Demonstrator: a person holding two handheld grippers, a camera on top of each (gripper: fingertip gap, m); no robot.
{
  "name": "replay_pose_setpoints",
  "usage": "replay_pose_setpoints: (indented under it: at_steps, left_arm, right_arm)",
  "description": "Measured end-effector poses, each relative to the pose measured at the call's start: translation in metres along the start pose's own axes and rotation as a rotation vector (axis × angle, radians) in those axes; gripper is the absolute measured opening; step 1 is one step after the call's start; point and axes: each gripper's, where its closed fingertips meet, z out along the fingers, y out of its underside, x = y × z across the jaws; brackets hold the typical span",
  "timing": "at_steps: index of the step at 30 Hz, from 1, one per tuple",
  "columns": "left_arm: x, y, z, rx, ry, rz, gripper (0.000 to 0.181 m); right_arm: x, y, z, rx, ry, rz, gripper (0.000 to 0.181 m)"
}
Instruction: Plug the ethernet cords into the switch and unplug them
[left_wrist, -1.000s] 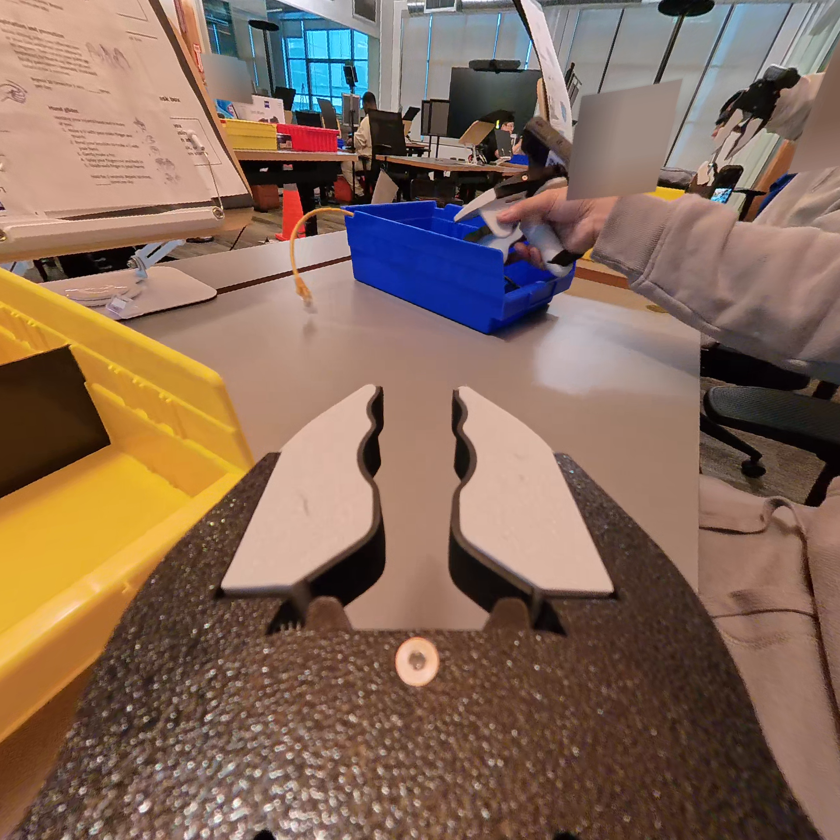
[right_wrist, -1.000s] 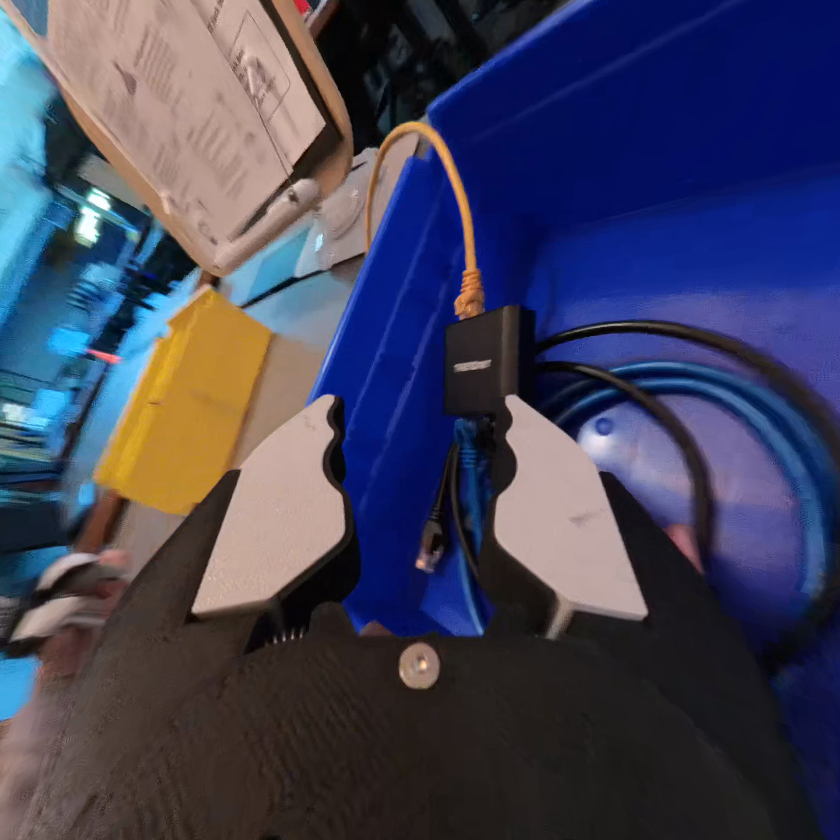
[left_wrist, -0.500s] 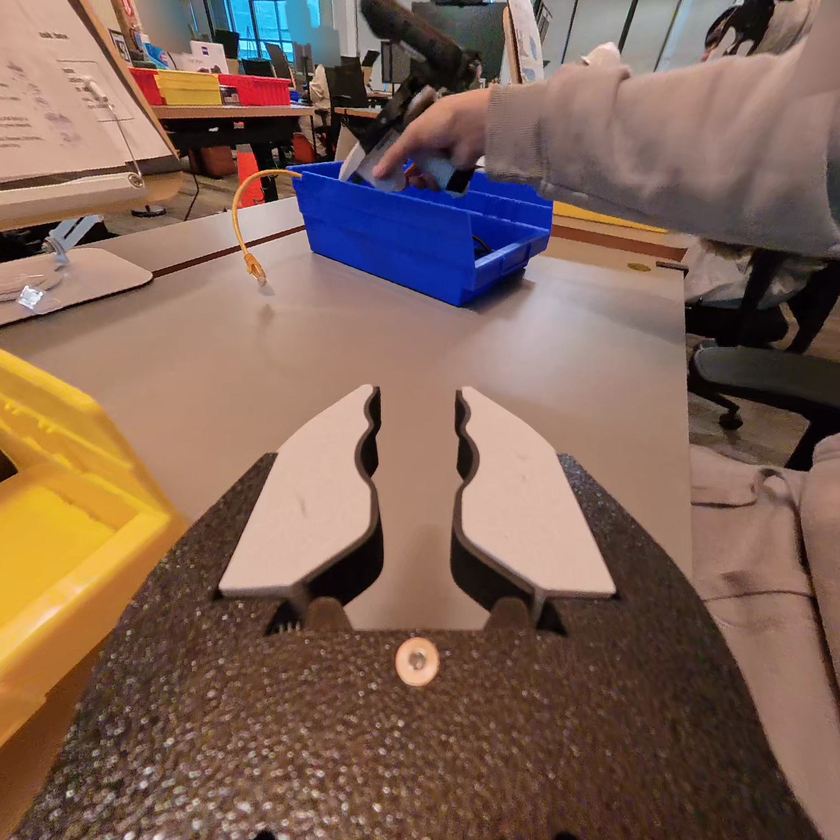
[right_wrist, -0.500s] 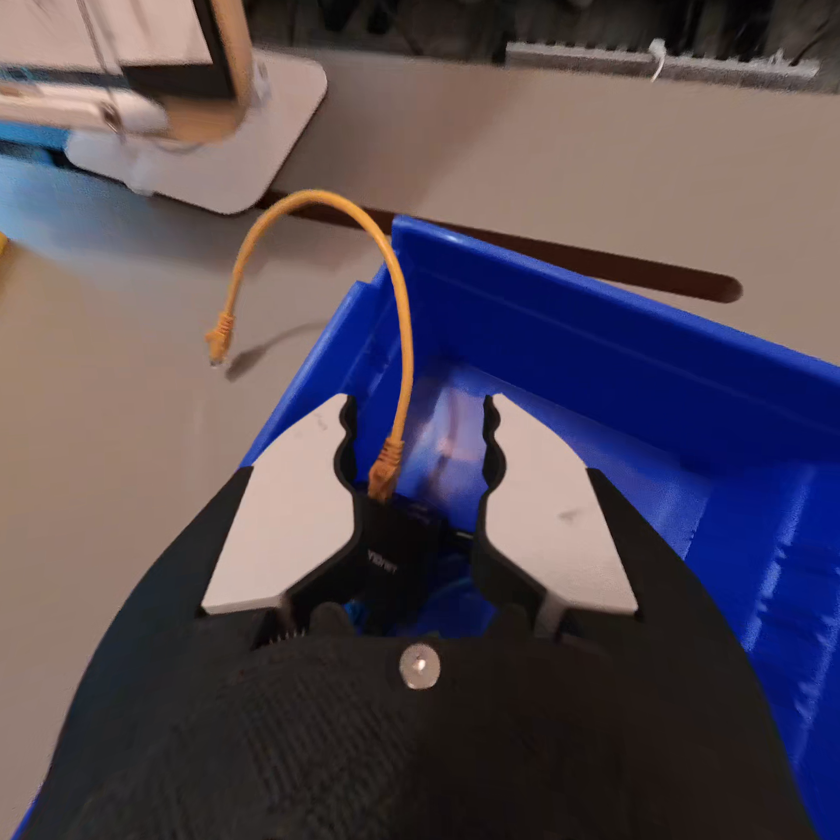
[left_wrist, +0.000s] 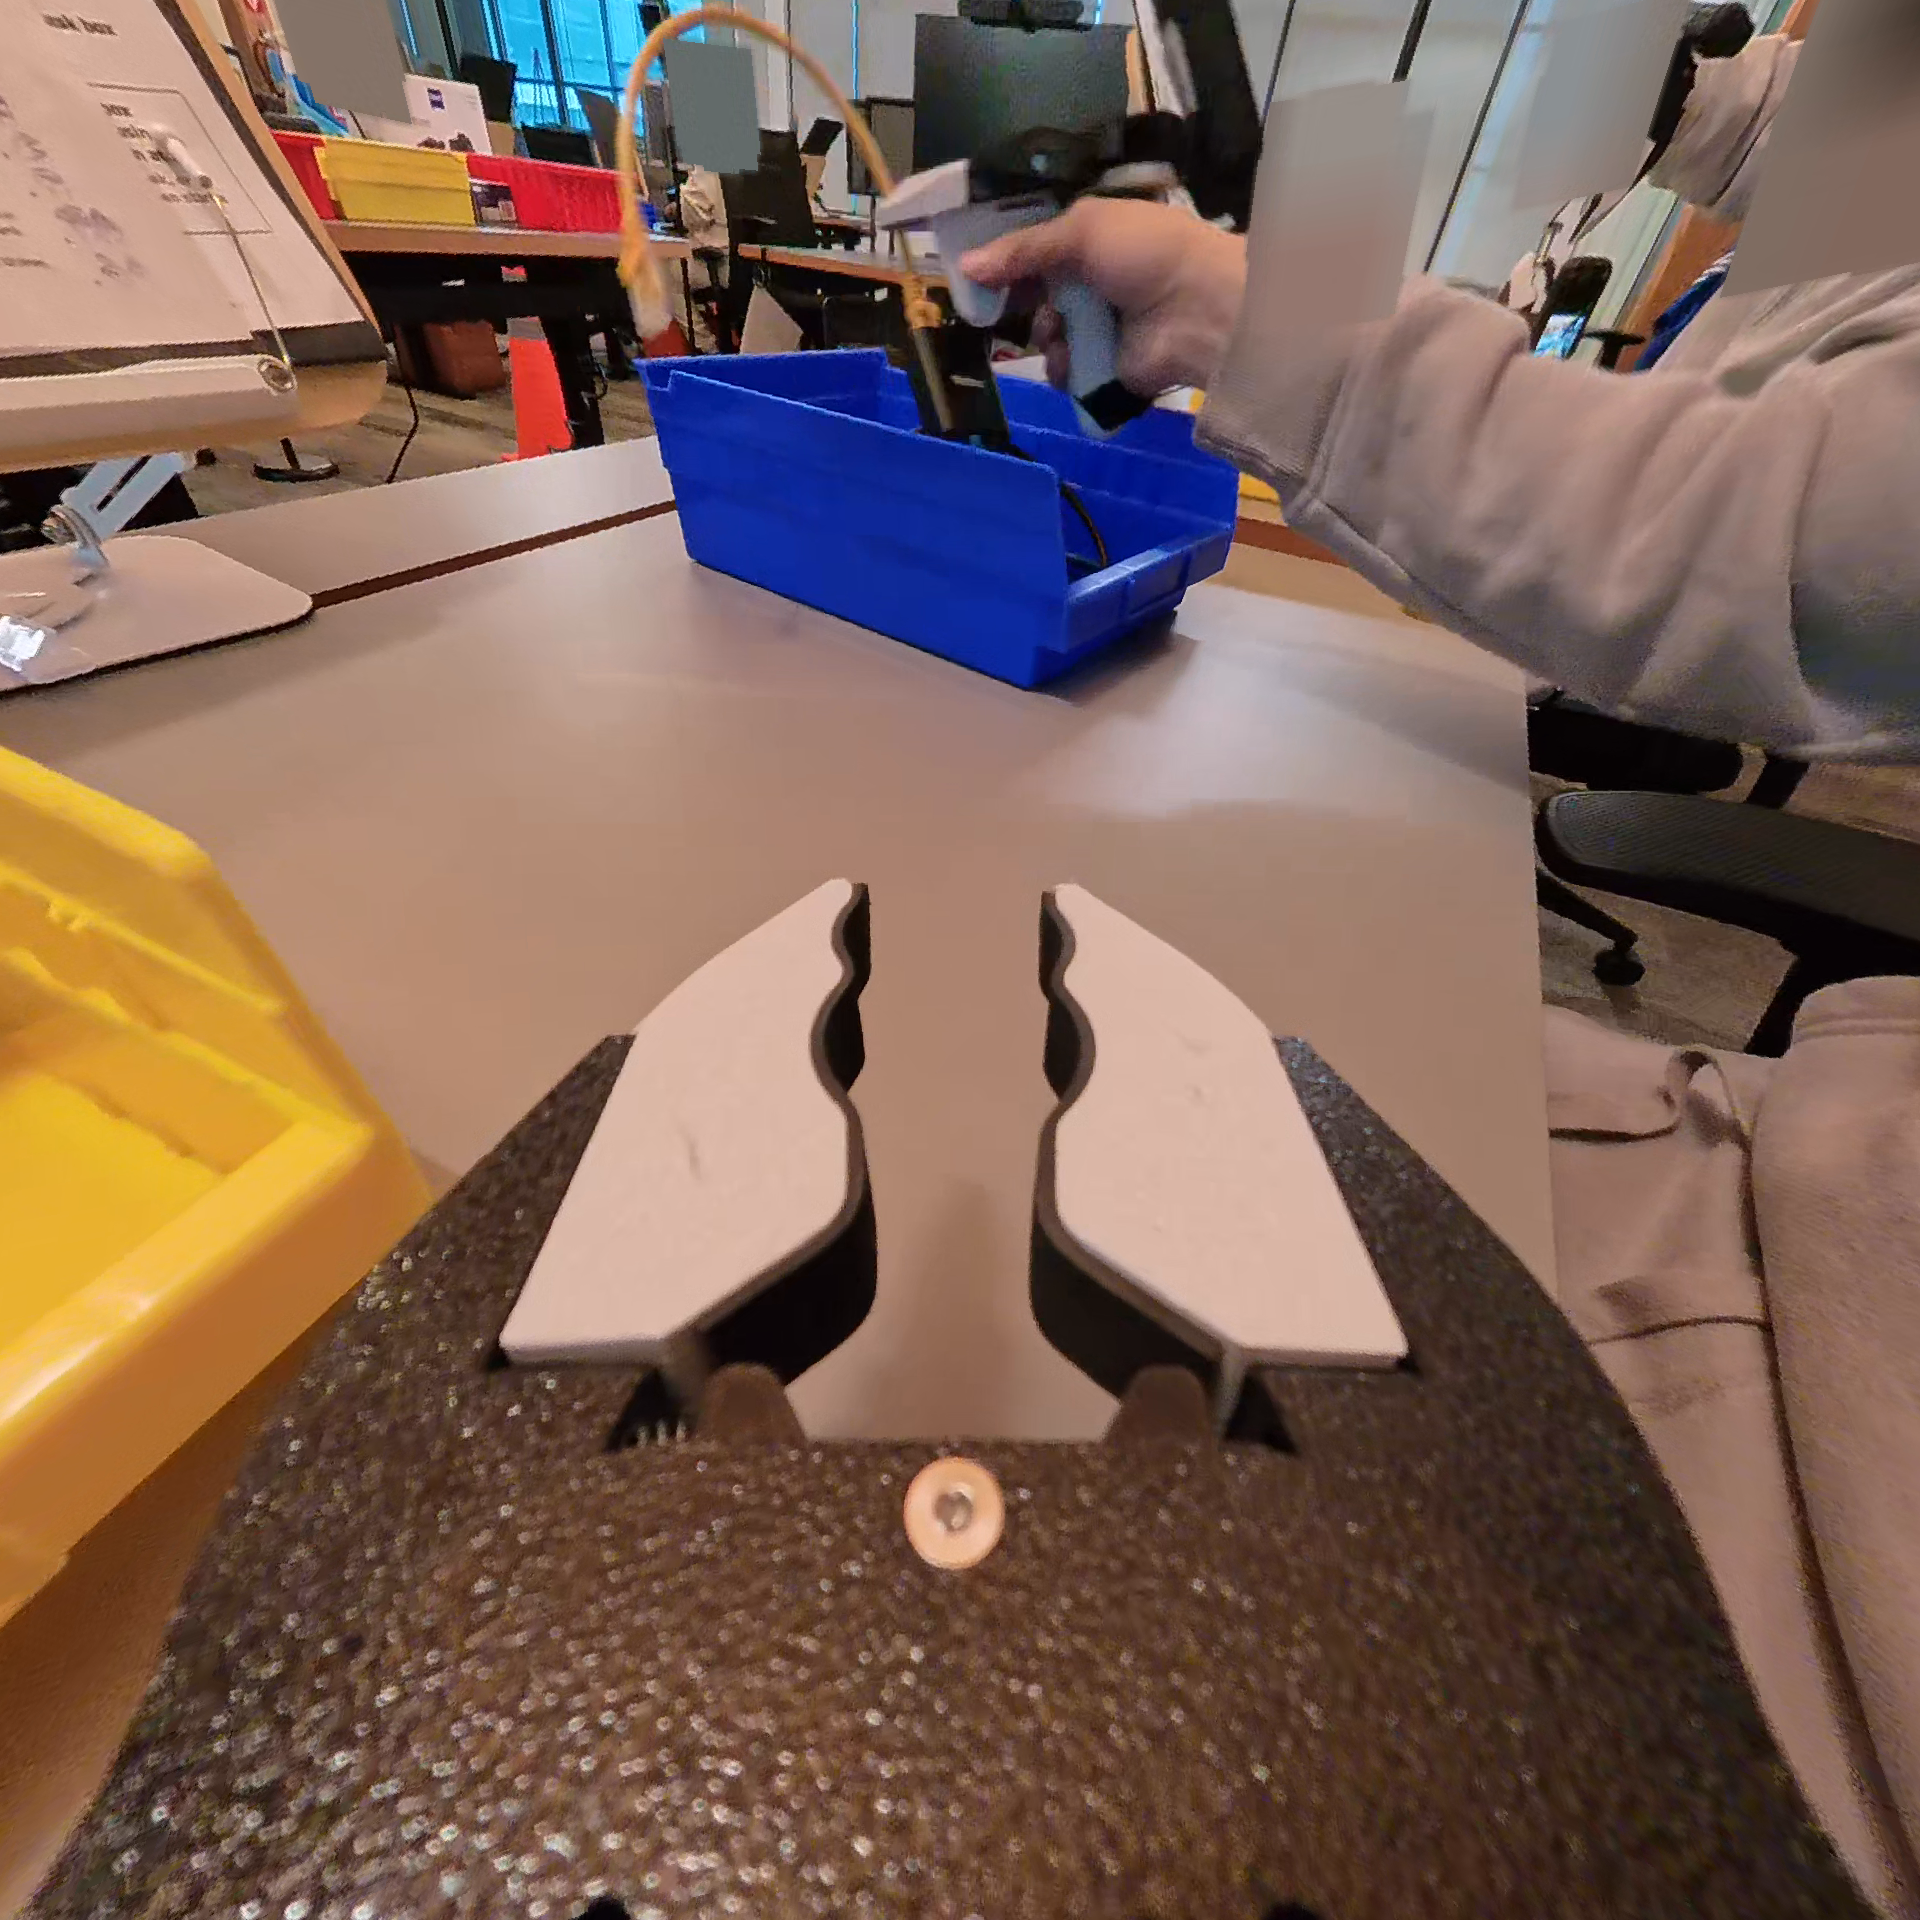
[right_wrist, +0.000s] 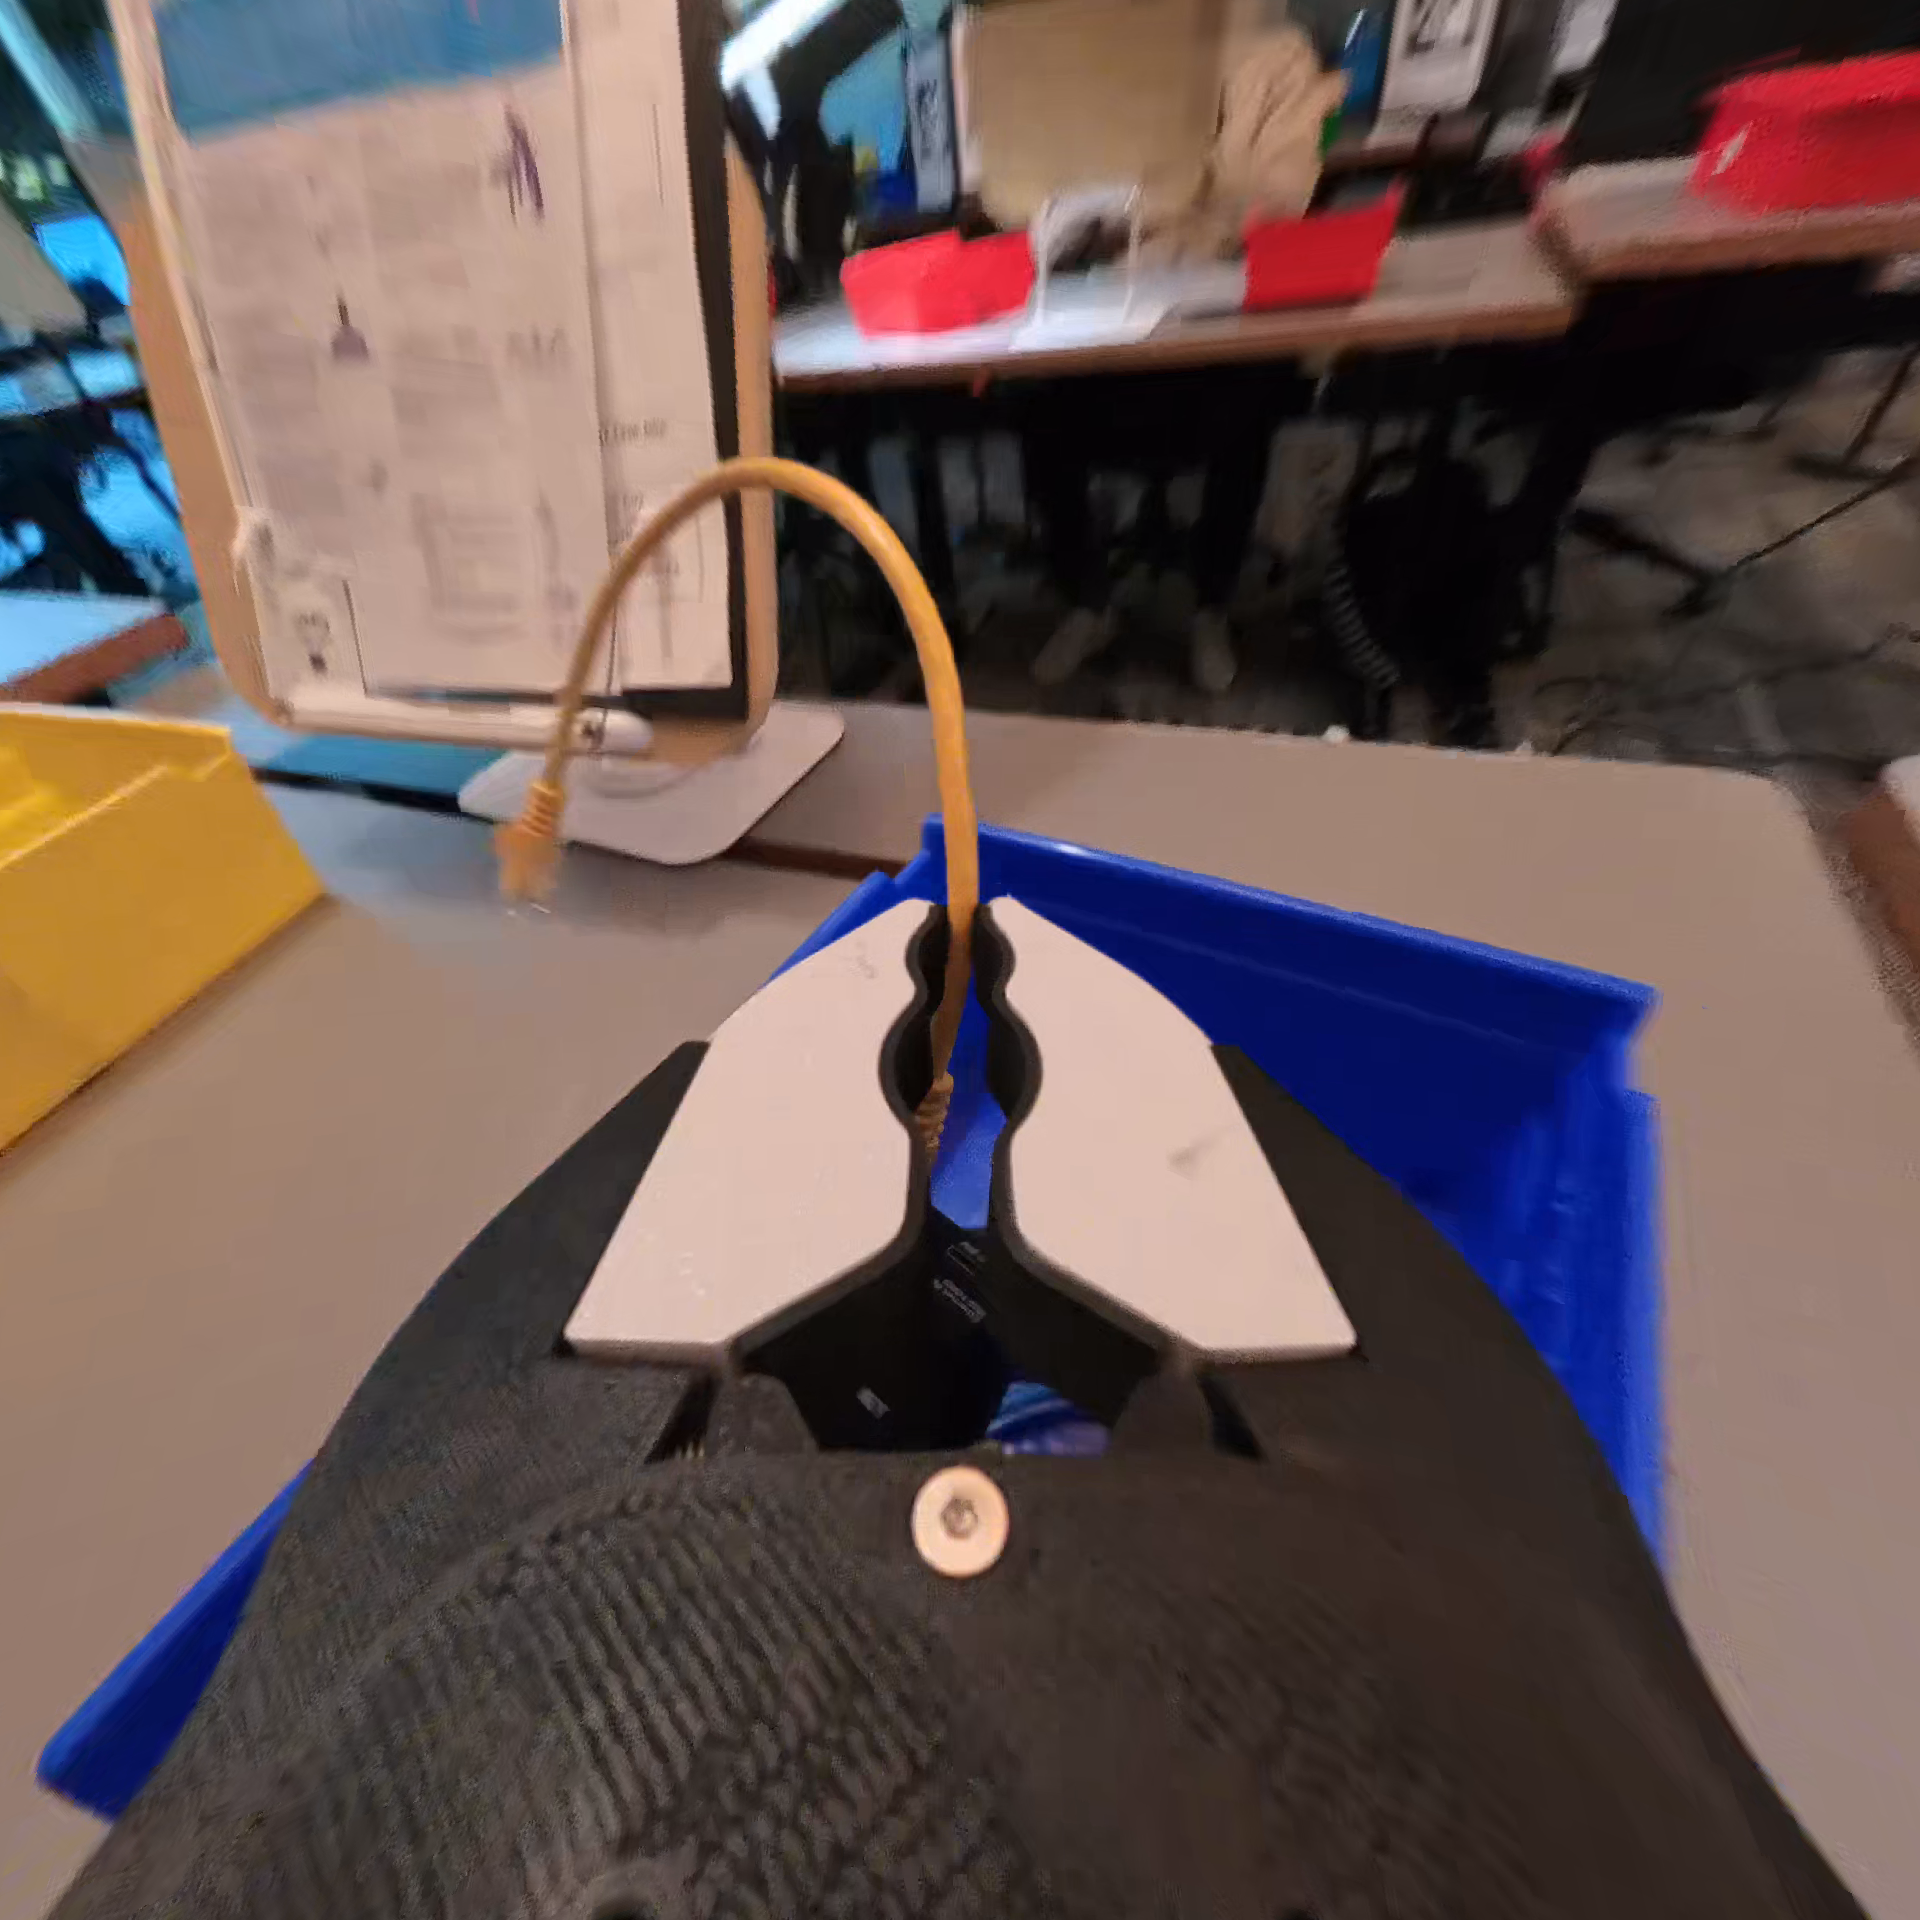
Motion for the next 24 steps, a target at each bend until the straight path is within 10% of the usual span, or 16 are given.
replay_pose_setpoints:
  at_steps: [6, 13, 21, 24]
  left_arm:
    - [-0.002, -0.003, -0.003, 0.024, -0.003, -0.019, 0.03]
    - [0.003, -0.002, 0.002, 0.011, 0.01, -0.008, 0.03]
    - [0.009, 0.0, 0.003, 0.002, 0.024, -0.002, 0.03]
    - [0.011, 0.0, 0.004, 0.002, 0.028, 0.004, 0.03]
  right_arm:
    - [0.056, -0.002, -0.071, 0.032, 0.349, -0.182, 0.006]
    - [0.068, -0.006, -0.068, -0.247, 0.718, -0.75, 0.007]
    - [0.035, 0.047, 0.004, -0.496, 0.392, -0.867, 0.015]
    - [0.029, 0.032, 0.003, -0.412, 0.337, -0.697, 0.052]
